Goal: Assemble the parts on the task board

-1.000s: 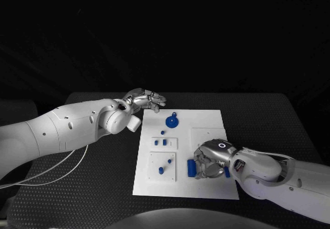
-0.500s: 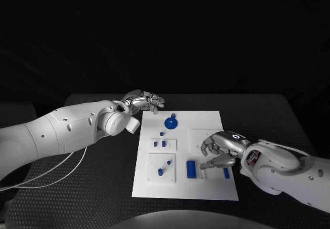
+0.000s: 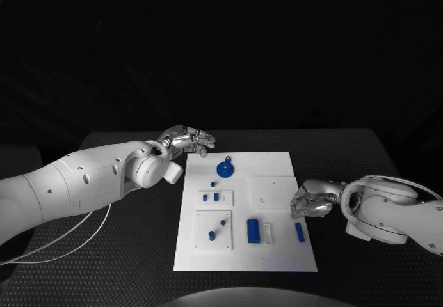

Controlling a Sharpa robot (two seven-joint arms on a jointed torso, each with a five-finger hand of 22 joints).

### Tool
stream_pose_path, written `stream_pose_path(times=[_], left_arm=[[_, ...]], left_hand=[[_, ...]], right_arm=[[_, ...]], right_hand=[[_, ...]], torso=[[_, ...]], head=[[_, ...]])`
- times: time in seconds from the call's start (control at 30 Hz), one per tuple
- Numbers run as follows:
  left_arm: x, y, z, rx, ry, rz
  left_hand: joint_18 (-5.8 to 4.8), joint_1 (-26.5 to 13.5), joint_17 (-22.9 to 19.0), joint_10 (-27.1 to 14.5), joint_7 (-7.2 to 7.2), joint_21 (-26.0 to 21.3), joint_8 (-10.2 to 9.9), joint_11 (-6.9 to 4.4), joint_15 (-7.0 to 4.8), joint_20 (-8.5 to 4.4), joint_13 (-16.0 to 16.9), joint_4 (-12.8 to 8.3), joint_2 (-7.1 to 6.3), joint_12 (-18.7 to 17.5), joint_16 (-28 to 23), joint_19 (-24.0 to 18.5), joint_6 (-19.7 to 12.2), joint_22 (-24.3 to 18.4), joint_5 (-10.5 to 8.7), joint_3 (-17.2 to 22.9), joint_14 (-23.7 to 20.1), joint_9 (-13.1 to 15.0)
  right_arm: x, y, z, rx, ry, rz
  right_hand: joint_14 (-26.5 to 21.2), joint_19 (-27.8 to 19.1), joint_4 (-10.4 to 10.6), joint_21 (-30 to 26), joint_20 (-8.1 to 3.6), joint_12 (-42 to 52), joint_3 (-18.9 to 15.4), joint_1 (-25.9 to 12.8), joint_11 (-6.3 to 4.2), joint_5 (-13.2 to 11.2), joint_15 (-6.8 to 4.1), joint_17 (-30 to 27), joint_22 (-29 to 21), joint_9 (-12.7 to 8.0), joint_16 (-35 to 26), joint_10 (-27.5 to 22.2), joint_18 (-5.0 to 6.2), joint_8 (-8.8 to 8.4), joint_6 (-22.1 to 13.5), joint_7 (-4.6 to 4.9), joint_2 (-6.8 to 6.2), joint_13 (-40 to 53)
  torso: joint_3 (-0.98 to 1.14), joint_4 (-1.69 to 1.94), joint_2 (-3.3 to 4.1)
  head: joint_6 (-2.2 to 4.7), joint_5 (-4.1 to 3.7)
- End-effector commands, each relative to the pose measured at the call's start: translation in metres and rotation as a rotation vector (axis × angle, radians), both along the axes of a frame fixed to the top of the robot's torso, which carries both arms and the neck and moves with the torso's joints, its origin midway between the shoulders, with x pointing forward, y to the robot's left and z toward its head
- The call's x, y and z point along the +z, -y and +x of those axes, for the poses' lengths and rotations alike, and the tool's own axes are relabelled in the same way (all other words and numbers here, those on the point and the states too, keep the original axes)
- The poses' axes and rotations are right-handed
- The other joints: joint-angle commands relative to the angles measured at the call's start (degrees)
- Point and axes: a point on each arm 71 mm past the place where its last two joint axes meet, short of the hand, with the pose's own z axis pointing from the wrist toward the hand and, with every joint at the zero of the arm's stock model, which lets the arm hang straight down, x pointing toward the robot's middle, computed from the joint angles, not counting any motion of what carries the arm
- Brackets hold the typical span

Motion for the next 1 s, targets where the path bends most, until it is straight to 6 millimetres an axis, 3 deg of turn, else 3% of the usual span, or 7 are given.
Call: stream_pose_path(times=[0.03, 0.17, 0.27, 0.4, 0.67, 1.0], left_arm=[[0.001, 0.002, 0.0, -0.019, 0.019, -0.013], [0.001, 0.001, -0.001, -0.019, 0.018, -0.011], [0.0, 0.001, -0.001, -0.02, 0.017, -0.01], [0.0, 0.001, -0.001, -0.023, 0.014, -0.01], [0.0, 0.001, -0.002, -0.027, 0.01, -0.01], [0.0, 0.002, -0.002, -0.031, 0.008, -0.011]], left_hand=[[0.49, 0.47, 0.1, 0.52, -0.2, -0.29, 0.34, -0.07, 0.06, 0.06, 0.1, -0.18, 0.27, 0.37, -0.24, 0.4, 0.56, 0.09, 0.12, -0.32, 0.39, 0.1], [0.47, 0.46, 0.13, 0.61, -0.24, -0.31, 0.4, -0.1, 0.04, 0.04, 0.12, -0.18, 0.33, 0.42, -0.27, 0.41, 0.63, 0.12, 0.13, -0.34, 0.39, 0.11], [0.47, 0.46, 0.14, 0.62, -0.25, -0.32, 0.41, -0.11, 0.04, 0.04, 0.12, -0.19, 0.33, 0.42, -0.28, 0.41, 0.64, 0.13, 0.13, -0.35, 0.39, 0.11], [0.46, 0.46, 0.15, 0.63, -0.26, -0.33, 0.42, -0.11, 0.03, 0.03, 0.12, -0.2, 0.34, 0.43, -0.29, 0.41, 0.65, 0.14, 0.13, -0.35, 0.39, 0.1], [0.45, 0.43, 0.17, 0.65, -0.26, -0.35, 0.43, -0.12, 0.02, 0.02, 0.12, -0.21, 0.34, 0.44, -0.31, 0.42, 0.65, 0.17, 0.12, -0.38, 0.39, 0.1], [0.43, 0.36, 0.19, 0.66, -0.26, -0.37, 0.43, -0.12, 0.02, 0.02, 0.12, -0.17, 0.37, 0.44, -0.33, 0.43, 0.64, 0.19, 0.11, -0.42, 0.39, 0.09]], right_arm=[[-0.01, 0.008, -0.012, -0.018, -0.179, -0.13], [-0.011, 0.01, -0.019, -0.016, -0.219, -0.199], [-0.011, 0.009, -0.022, -0.028, -0.233, -0.233], [-0.008, 0.011, -0.023, -0.06, -0.203, -0.247], [-0.005, 0.011, -0.018, -0.089, -0.117, -0.273], [-0.006, 0.006, -0.016, -0.095, -0.084, -0.267]], right_hand=[[1.16, 0.34, 0.37, 0.48, 0.24, -0.39, 1.44, -2.26, -0.37, 0.18, -0.18, -0.21, 0.31, -2.41, -0.44, 1.47, 0.51, -0.57, 2.36, -0.11, 0.68, -0.25], [3.13, 1.57, -1.1, 0.82, -0.42, -0.93, 2.48, -5.57, -0.93, 0.12, -0.73, -0.65, 0.2, -5.3, -1.09, 3.52, 0.51, -0.58, 5.01, -0.75, 0.9, -0.69], [3.82, 2.13, -1.55, 1.04, -0.55, -0.95, 1.9, -7.32, -1.09, 0.13, -0.82, -0.54, 0.21, -6.25, -1.08, 4.28, 0.51, -0.44, 5.91, -0.92, 0.83, -0.63], [4.34, 2.51, -1.66, 1.2, -0.68, -0.9, 1.1, -9.17, -1.25, 0.13, -0.94, -0.38, 0.22, -6.97, -1.04, 4.87, 0.51, -0.29, 6.53, -1.09, 0.82, -0.46], [5.71, 3.63, -0.5, 1.64, -1.23, -0.46, -0.4, -13.67, -1.85, 0.13, -1.37, -0.06, 0.21, -7.87, -0.86, 6.24, 0.51, 0.51, 8.24, -1.72, -0.65, 0.22], [6.81, 4.64, 0.43, 1.92, -1.96, -0.36, 0.63, -15.16, -2.27, 0.14, -1.77, 0.06, 0.08, -8.28, -0.98, 7.08, 0.51, 1.05, 9.03, -2.13, -1.95, 0.81]], torso=[[0.08, 0.0, 0.03], [0.04, 0.01, 0.02], [0.02, 0.03, 0.05], [-0.02, 0.03, 0.08], [-0.02, 0.15, 0.07], [-0.11, 0.13, 0.07]], head=[[0.18, -0.36], [0.22, -0.62], [0.2, -0.72], [0.08, -0.83], [0.02, -0.84], [-0.19, -0.91]])
